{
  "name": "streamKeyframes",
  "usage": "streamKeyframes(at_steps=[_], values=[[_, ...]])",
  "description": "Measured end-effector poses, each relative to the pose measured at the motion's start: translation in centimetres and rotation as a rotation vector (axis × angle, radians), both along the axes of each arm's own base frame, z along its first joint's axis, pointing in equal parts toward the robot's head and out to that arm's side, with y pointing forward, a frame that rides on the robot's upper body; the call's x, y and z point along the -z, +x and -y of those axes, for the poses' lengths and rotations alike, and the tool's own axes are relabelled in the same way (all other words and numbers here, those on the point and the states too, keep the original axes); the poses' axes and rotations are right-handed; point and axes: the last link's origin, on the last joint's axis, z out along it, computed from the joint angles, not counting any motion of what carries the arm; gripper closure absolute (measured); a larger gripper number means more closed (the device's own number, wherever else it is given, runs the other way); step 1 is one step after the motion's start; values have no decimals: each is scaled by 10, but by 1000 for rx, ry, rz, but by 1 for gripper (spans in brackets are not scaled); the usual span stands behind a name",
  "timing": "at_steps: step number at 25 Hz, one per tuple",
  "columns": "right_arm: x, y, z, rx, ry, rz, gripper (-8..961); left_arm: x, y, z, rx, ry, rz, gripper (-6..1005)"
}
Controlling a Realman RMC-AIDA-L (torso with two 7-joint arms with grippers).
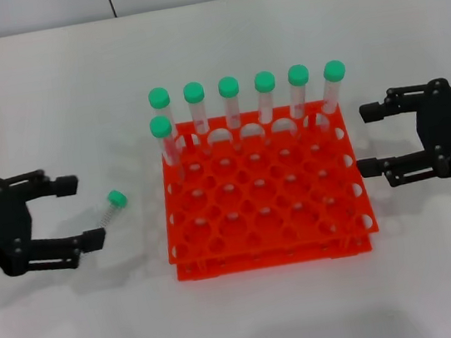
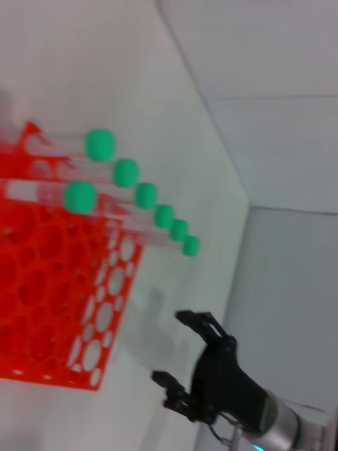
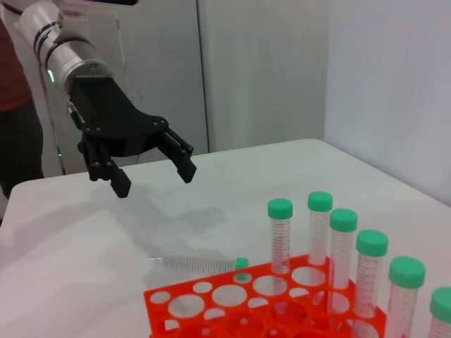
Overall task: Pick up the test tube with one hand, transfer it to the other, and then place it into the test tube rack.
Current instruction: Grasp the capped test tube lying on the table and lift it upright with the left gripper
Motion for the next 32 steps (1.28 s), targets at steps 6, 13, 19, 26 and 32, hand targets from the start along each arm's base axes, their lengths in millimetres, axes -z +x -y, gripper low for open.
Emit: streamKeyframes(at_steps=[6, 13, 19, 26, 32], values=[[0, -1, 0, -4, 0, -8, 182, -11, -10, -4, -131, -49, -113, 107], [0, -3, 0, -8, 1, -16, 182, -15, -17, -12, -247, -94, -232, 108], [0, -4, 0, -11, 3, -26, 182, -10, -16, -21, -316, -102, -288, 109], [0, -5, 1, -10, 3, -32, 183, -10, -19, -27, -415, -71, -290, 109], [0, -6, 0, -11, 5, -40, 183, -5, -17, -32, -436, -87, -324, 110]])
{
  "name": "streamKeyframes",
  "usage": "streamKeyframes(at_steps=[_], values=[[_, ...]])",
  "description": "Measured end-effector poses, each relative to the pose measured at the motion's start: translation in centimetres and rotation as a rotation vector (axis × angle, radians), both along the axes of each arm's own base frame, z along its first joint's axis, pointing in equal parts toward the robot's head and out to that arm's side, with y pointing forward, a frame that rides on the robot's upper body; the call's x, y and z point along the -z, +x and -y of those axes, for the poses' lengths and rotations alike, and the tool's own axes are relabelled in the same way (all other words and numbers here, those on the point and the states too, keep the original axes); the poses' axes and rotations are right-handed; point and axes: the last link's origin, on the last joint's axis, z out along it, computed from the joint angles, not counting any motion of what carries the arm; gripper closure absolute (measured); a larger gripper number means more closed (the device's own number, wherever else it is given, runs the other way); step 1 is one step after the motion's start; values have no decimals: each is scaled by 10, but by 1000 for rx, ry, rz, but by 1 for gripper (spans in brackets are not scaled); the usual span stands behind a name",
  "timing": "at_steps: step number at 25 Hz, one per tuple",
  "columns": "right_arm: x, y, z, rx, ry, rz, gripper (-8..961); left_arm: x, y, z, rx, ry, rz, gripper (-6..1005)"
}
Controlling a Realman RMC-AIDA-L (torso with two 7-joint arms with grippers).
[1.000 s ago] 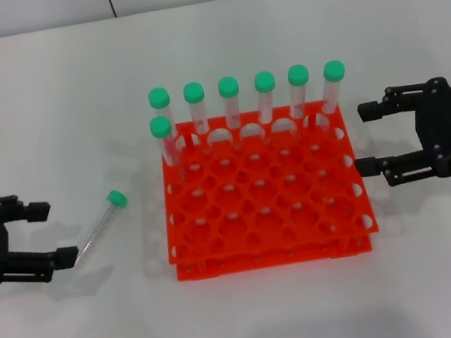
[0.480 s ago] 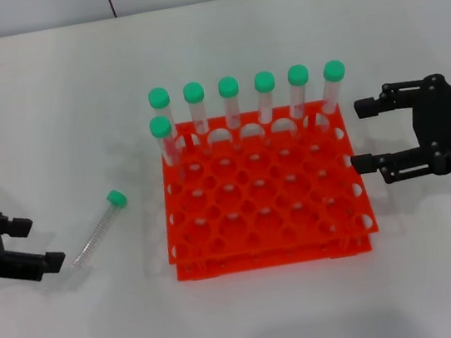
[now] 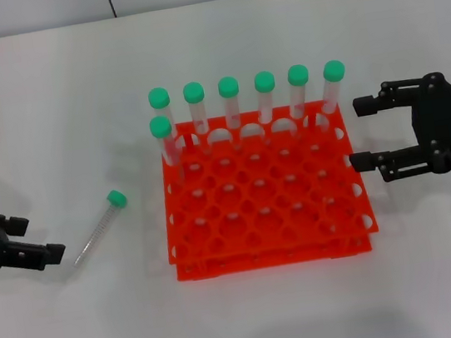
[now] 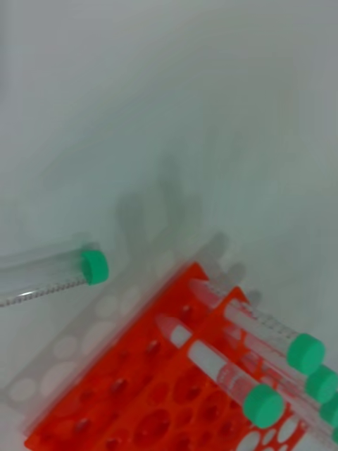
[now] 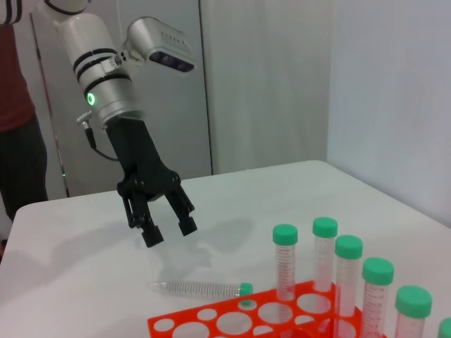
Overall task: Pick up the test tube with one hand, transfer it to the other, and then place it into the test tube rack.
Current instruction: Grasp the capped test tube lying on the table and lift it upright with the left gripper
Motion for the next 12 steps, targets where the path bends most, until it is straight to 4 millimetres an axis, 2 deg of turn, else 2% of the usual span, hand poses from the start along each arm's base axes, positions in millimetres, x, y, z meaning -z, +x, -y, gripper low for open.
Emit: streamKeyframes(at_steps=[12], values=[[0, 0, 0, -2, 1, -2, 183, 18, 3, -10, -14, -73, -54, 111]])
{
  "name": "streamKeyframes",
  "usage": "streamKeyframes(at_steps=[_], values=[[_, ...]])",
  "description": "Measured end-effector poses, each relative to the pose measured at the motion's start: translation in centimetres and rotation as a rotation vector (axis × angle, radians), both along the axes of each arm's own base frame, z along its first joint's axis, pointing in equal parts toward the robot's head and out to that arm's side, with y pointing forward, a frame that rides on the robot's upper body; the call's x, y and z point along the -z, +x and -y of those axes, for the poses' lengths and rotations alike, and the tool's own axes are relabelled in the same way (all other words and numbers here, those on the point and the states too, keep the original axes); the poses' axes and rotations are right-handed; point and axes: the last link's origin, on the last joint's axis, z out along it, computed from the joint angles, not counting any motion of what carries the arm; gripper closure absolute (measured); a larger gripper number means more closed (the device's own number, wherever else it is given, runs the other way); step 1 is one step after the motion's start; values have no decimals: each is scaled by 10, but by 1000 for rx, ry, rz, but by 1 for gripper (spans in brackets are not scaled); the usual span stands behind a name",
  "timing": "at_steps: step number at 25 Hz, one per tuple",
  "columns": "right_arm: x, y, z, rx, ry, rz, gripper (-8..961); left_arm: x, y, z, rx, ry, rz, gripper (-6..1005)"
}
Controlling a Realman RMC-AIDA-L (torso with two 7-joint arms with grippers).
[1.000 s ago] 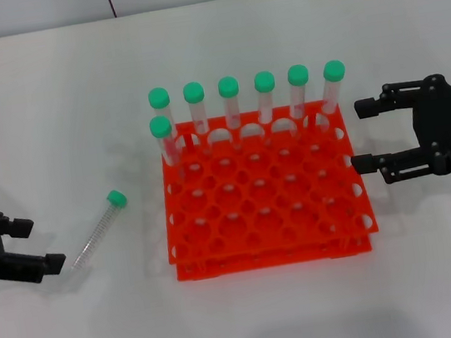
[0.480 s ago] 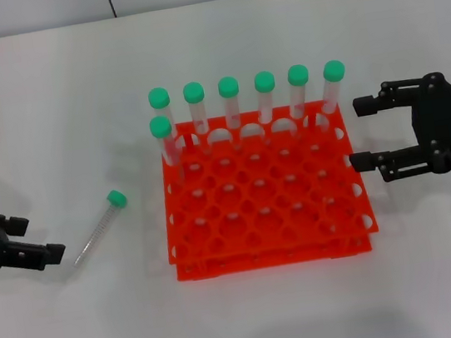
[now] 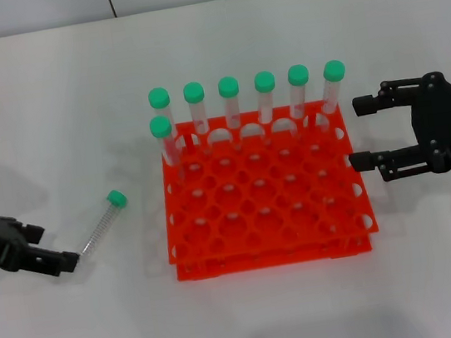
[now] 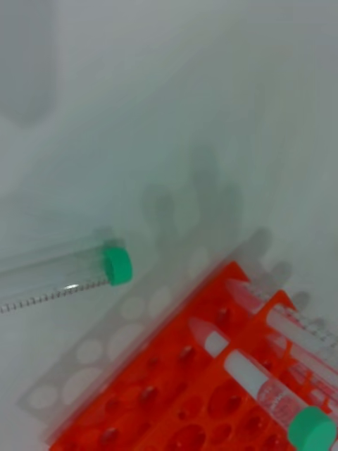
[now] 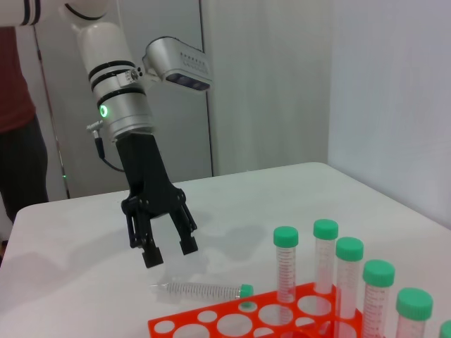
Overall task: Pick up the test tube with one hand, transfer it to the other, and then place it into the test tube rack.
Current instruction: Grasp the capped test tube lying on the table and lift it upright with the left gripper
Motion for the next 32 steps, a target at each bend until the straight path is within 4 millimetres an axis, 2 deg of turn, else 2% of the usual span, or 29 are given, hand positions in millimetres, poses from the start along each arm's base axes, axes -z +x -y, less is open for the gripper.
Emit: streamKeyframes(at_steps=[9, 19, 25, 32], values=[[0, 0, 0, 0, 0, 0, 183, 12, 3, -4, -2, -31, -32, 126], [1, 1, 0, 4, -1, -3, 183, 16, 7, -7, -10, -51, -61, 143], [1, 2, 1, 6, -2, -3, 183, 21, 9, -6, 1, -78, -80, 278], [1, 4, 3, 13, -3, -3, 183, 25, 9, -8, -5, -77, -87, 273]])
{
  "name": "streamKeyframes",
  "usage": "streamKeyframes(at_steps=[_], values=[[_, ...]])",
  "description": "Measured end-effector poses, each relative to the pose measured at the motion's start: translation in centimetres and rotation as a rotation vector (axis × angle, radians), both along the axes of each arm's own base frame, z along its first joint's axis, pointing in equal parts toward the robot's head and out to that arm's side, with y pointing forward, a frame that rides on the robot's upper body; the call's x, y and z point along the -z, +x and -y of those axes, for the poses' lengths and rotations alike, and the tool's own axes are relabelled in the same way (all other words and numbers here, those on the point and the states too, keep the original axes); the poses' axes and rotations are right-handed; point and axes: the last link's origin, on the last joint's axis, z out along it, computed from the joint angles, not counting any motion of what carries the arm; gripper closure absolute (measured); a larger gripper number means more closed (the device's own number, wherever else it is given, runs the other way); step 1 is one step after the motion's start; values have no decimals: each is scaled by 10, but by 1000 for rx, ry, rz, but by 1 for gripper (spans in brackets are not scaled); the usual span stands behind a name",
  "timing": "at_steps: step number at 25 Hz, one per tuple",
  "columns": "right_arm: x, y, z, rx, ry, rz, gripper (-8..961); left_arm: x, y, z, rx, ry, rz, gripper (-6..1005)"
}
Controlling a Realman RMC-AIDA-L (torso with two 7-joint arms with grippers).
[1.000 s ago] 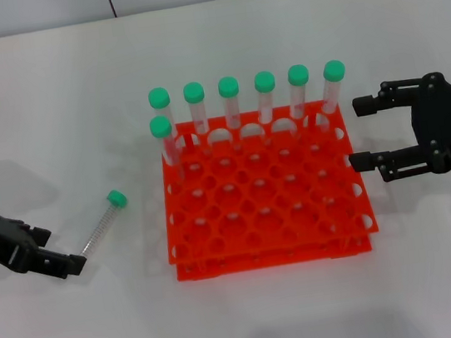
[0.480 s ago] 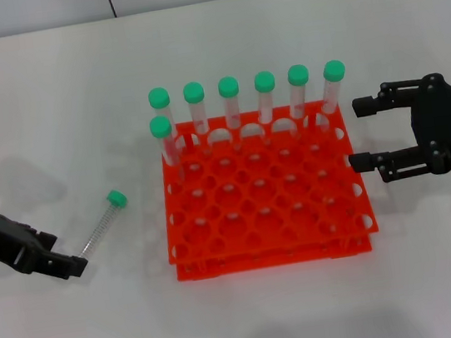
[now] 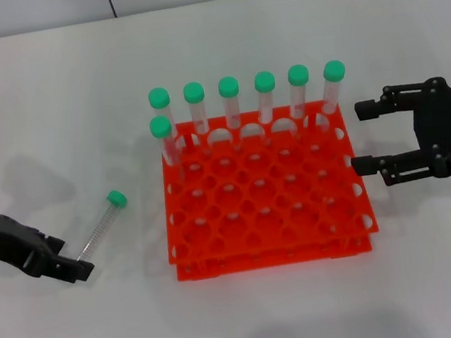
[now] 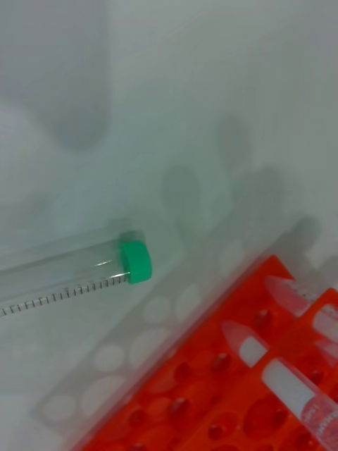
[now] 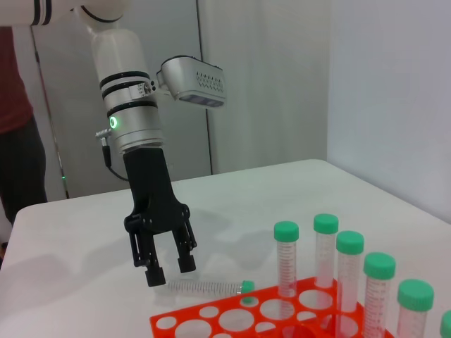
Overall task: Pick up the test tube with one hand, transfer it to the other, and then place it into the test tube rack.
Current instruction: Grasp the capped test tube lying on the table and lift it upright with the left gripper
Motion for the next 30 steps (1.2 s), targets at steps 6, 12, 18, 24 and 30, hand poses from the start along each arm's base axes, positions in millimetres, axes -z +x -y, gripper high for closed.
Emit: streamKeyframes(at_steps=[6, 12, 18, 24, 30], values=[[0, 1, 1, 2, 0, 0, 183, 0, 0, -1, 1, 3, -2, 277], [0, 1, 1, 3, 0, 0, 183, 1, -1, -1, 0, 6, -3, 298], [0, 1, 1, 3, 0, 0, 183, 0, -2, -2, 1, 15, -6, 318], [0, 1, 1, 3, 0, 0, 183, 0, -2, -2, 0, 16, -6, 339], [0, 1, 1, 3, 0, 0, 183, 3, -2, -2, -4, 4, -1, 369]])
